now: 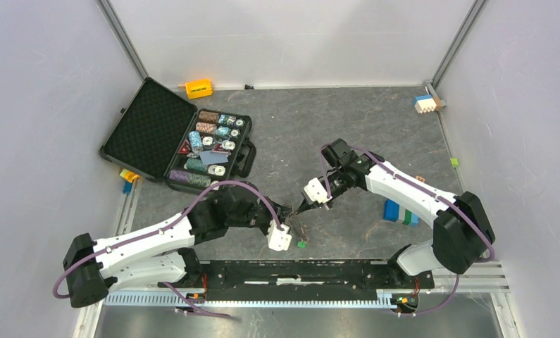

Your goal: Put the keys on the keyring

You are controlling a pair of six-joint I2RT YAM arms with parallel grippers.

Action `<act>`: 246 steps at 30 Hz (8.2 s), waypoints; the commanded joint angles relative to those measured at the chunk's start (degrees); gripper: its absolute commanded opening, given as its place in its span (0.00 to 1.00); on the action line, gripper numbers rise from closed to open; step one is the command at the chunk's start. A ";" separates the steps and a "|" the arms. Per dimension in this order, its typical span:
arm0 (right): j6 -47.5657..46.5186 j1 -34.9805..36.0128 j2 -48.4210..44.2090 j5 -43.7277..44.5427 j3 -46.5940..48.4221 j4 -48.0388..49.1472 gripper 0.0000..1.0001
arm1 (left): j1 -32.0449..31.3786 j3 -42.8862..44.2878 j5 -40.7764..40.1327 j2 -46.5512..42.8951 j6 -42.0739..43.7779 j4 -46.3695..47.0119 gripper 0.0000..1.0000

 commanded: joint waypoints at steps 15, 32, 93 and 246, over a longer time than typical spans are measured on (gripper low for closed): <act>-3.80 -0.58 -0.36 -3.91 0.31 0.36 0.00 | -0.59 -1.79 0.37 -2.30 3.78 2.63 0.02; -2.52 -1.31 -0.09 -5.10 0.50 0.90 0.00 | -1.08 -2.55 0.47 -2.35 5.06 2.26 0.02; 44.09 -5.49 -5.42 -6.67 -9.83 41.33 0.00 | -1.30 2.09 -10.34 5.08 -9.85 11.37 0.07; 46.75 -5.64 -8.80 -4.98 -12.95 45.12 0.00 | 21.64 9.13 28.93 10.99 -32.76 4.29 0.34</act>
